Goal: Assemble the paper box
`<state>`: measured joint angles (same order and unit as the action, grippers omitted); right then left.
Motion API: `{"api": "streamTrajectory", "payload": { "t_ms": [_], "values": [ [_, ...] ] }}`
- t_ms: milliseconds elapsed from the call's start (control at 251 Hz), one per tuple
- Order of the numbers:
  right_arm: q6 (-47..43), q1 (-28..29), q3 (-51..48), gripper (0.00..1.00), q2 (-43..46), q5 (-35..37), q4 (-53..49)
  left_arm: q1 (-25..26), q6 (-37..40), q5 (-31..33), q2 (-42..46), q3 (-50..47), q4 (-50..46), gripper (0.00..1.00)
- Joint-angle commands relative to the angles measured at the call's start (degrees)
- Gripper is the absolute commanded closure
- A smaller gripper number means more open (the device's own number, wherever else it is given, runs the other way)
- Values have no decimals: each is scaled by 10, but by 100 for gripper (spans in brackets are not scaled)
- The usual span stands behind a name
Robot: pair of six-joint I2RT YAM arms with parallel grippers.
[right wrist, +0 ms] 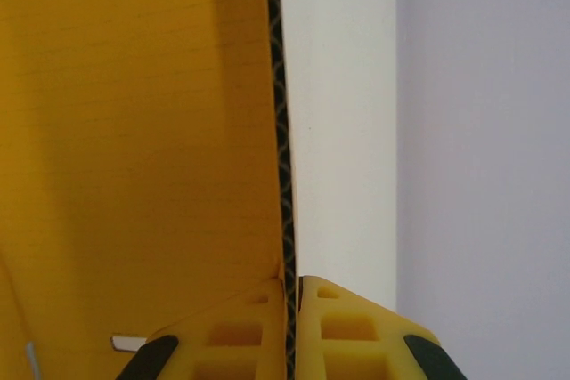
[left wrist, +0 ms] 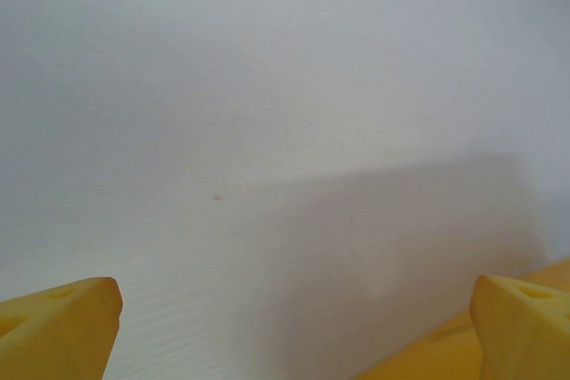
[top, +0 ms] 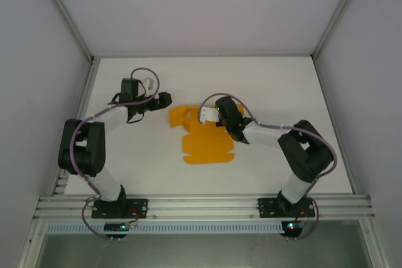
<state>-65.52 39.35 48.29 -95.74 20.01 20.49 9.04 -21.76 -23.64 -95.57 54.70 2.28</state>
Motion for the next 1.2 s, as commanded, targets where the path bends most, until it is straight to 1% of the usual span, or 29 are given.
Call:
{"api": "streamTrajectory", "payload": {
  "t_ms": [0,104,192,263,351,463,539,663,774,858,958,1062,1197],
  "values": [
    [-16,15,-29,98,13,34,47,-5,1,60,-19,16,-42,0],
    [-39,25,-39,99,6,55,72,8,20,10,-57,29,-33,0],
    [-36,27,-44,98,3,59,79,31,45,-13,-72,34,-29,0],
    [-31,27,-45,98,2,58,90,46,57,-35,-79,34,-29,3],
    [-33,26,-49,97,-4,64,111,62,56,-41,-73,17,-17,7],
    [-36,25,-58,96,-9,75,130,67,43,-51,-58,-18,9,14],
    [-48,28,-69,96,-14,96,166,70,30,-60,-45,-47,37,15],
    [-78,44,-85,95,-31,127,221,93,40,-84,-28,-85,92,17],
    [-82,53,-94,94,-34,141,242,120,49,-77,-20,-108,134,18],
    [-87,61,-98,92,-37,147,254,134,63,-70,-21,-110,136,19],
    [-98,67,-101,89,-43,160,271,141,69,-66,-17,-118,138,22],
    [-107,69,-107,89,-46,173,286,145,70,-61,-3,-140,153,22],
    [-103,76,-108,90,-47,183,276,158,76,-58,17,-161,193,22]
  ]
}}
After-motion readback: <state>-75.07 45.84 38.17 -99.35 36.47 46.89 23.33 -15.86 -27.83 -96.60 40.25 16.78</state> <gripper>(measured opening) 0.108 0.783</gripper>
